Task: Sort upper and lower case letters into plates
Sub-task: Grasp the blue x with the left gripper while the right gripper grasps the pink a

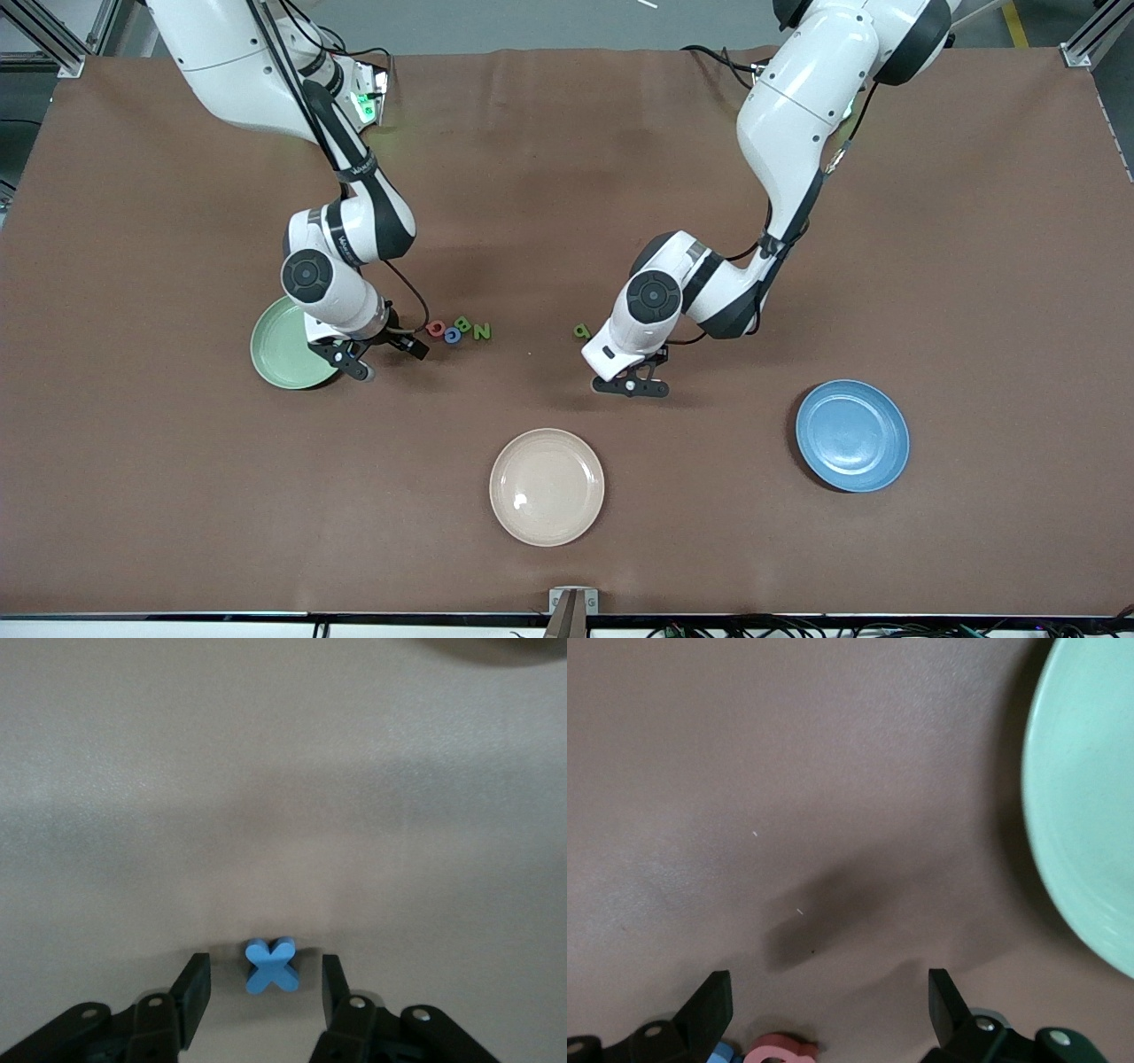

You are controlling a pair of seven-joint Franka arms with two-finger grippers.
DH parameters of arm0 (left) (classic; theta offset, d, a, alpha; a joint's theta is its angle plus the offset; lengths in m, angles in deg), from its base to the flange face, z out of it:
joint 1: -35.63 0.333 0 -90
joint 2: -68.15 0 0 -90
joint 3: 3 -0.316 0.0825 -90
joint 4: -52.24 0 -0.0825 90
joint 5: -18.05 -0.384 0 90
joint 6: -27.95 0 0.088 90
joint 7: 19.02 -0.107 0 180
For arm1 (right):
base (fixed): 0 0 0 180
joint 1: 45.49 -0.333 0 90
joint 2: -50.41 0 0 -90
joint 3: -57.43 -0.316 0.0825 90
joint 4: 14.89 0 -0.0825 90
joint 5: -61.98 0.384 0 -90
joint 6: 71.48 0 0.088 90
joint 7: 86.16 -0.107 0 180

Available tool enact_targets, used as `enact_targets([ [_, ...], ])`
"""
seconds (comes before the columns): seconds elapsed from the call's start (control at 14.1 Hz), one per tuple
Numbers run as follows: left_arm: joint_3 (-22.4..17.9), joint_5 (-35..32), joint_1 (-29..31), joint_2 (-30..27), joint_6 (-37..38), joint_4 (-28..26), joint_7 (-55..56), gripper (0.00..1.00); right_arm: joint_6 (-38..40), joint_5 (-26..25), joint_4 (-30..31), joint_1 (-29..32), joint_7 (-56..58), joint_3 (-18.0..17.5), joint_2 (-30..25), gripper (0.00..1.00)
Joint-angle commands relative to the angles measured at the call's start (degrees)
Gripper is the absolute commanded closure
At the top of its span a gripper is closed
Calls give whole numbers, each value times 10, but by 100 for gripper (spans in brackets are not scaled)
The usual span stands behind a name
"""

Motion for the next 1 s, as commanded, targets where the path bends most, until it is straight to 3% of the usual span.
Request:
enact_targets([
  [0.0, -9, -12, -12, 14, -2, 15, 13, 43, -22, 2, 5, -11, -20, 6, 11, 2],
  [0.14, -9, -13, -12, 18, -7, 15, 13, 53, -22, 2, 5, -16, -31, 6, 14, 3],
  [0.28, -9, -13, -12, 18, -7, 15, 13, 69, -21, 2, 5, -23, -44, 6, 20, 3],
  [0.36, -9, -13, -11, 16, -7, 15, 11, 82, -21, 2, 5, -27, -51, 6, 20, 3],
  [0.5, -9, -34, 2, 4, -2, 15, 7, 95, -18, 1, 4, -35, -79, 6, 20, 3],
  [0.92, -5, -57, 111, -79, 123, 9, -110, 99, -15, 1, 4, -60, -127, 5, 20, 7],
])
